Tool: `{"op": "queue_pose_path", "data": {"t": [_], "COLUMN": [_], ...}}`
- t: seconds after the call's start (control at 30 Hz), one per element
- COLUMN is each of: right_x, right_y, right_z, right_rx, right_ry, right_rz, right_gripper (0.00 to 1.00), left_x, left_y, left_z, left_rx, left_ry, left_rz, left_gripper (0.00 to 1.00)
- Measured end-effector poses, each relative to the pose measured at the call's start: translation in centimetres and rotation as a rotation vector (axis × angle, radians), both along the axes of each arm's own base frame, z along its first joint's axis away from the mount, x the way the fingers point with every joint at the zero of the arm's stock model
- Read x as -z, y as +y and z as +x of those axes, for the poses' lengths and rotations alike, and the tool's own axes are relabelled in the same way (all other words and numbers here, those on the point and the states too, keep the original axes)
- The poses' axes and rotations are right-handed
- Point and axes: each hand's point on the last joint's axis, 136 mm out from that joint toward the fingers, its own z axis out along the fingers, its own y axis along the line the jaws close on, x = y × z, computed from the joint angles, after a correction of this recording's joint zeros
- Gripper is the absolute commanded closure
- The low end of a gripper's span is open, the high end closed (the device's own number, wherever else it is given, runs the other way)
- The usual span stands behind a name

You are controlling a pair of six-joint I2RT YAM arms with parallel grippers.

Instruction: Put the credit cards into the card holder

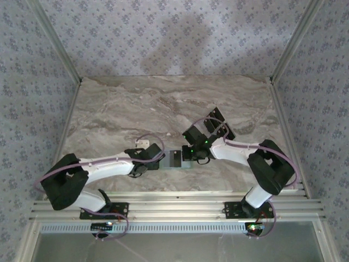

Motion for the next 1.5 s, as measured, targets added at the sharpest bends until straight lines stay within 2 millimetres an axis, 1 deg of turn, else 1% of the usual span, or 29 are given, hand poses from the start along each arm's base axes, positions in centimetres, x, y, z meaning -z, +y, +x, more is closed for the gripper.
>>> {"op": "queue_pose_path", "data": {"t": [0.2, 0.47, 0.63, 0.9, 1.23, 1.5], "right_x": [1.0, 1.0, 1.0, 1.1, 1.0, 1.1], "right_y": [0.3, 1.1, 1.9, 3.0, 4.3, 4.1], "right_z": [-0.1, 0.0, 0.1, -0.2, -0.6, -0.5], "right_rx": [-0.009, -0.021, -0.034, -0.060, -0.090, -0.085], "right_ry": [0.018, 0.015, 0.013, 0.011, 0.009, 0.006], "right_rz": [-0.021, -0.019, -0.016, -0.016, -0.015, -0.021], "right_gripper": [0.93, 0.93, 0.93, 0.93, 0.93, 0.90], "left_x": [0.2, 0.3, 0.4, 1.1, 1.1, 0.9], "left_y": [-0.1, -0.4, -0.6, -0.9, -1.0, -1.0], "left_z": [0.1, 0.2, 0.3, 0.2, 0.2, 0.1], "left_rx": [0.001, 0.005, 0.006, 0.010, 0.011, 0.013], "left_ry": [0.002, 0.000, 0.000, 0.017, 0.018, 0.013], "left_rz": [0.003, -0.010, -0.014, -0.017, -0.021, -0.022], "left_gripper": [0.00, 0.00, 0.00, 0.00, 0.00, 0.00]}}
